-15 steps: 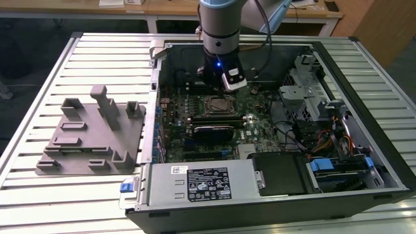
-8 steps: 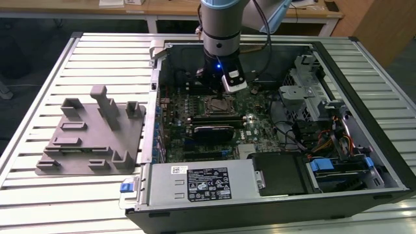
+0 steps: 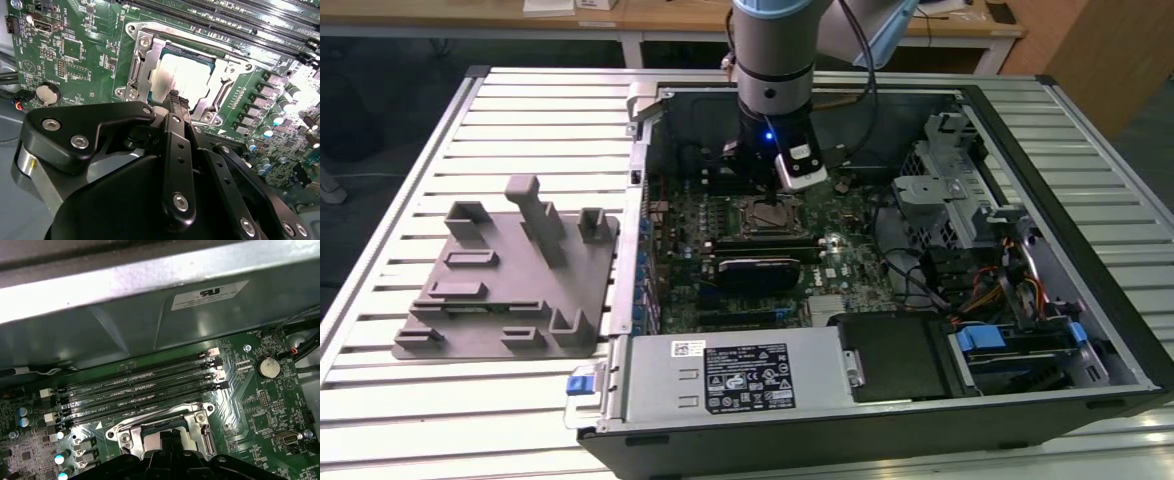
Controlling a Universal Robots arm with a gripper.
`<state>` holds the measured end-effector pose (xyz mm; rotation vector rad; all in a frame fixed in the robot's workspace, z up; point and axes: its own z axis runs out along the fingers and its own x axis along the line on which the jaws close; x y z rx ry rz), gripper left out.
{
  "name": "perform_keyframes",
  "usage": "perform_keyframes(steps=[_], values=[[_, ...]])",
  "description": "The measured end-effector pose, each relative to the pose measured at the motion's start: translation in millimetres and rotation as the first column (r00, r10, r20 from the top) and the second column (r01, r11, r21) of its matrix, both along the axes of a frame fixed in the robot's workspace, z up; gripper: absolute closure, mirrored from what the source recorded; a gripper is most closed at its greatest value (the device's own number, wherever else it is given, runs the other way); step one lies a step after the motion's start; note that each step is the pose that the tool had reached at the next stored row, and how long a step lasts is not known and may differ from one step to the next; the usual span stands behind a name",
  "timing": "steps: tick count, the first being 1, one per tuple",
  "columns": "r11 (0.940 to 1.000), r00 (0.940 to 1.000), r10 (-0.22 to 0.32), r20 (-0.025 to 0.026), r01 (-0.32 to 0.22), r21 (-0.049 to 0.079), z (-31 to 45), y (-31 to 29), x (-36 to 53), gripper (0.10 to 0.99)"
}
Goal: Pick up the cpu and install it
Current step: 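Install the first cpu locking lever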
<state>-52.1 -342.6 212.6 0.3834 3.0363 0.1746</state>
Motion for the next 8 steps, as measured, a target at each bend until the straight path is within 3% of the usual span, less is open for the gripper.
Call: perform_keyframes(steps=[8], values=[[1.0,1.0,0.0,0.0,0.0,-0.002,4.4,0.0,0.0,0.98]])
